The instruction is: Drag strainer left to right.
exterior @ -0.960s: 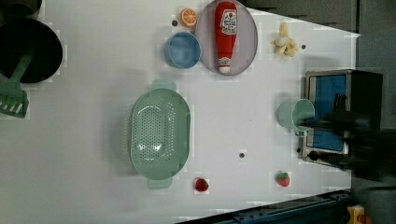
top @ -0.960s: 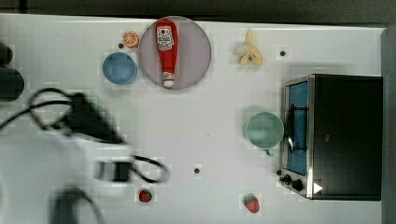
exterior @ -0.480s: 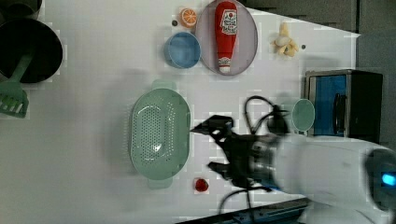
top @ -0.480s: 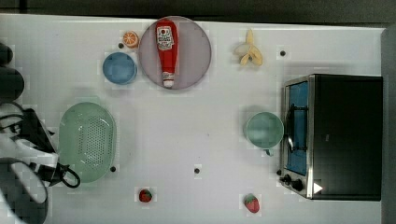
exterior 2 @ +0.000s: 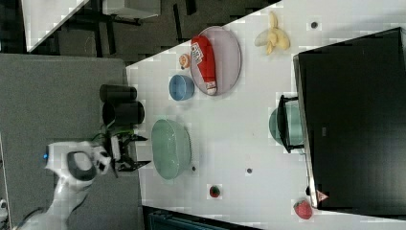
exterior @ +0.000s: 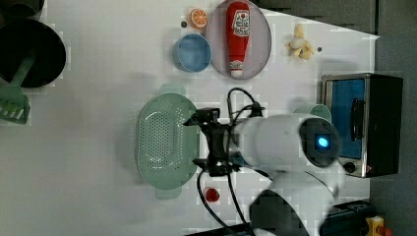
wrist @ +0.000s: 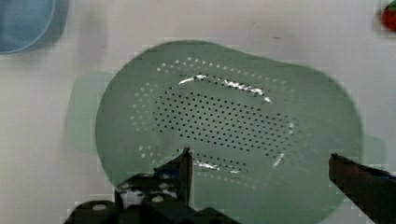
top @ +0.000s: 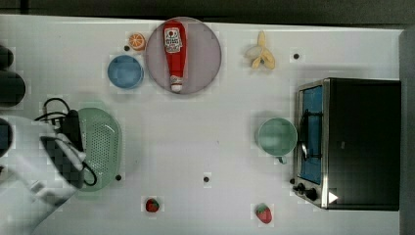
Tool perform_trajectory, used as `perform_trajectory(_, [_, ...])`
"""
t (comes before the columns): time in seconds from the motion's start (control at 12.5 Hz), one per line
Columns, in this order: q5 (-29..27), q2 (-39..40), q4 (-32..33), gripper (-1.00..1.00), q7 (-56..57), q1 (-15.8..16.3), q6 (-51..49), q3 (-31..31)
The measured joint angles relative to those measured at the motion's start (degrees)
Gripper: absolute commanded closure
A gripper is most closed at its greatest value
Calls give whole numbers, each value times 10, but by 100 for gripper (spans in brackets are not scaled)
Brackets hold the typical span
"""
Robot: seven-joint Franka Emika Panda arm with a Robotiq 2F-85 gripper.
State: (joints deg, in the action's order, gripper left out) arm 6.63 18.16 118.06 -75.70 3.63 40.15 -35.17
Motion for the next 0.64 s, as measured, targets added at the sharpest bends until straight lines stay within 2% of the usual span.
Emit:
perform_trajectory(0.32, [-16,106,22,-100,-22,0,121,22])
perform_trajectory(0.48, [17,149,21,-100,-25,10,145,48])
perform_trajectory(0.64, [33,158,34,-100,-27,21,151,83])
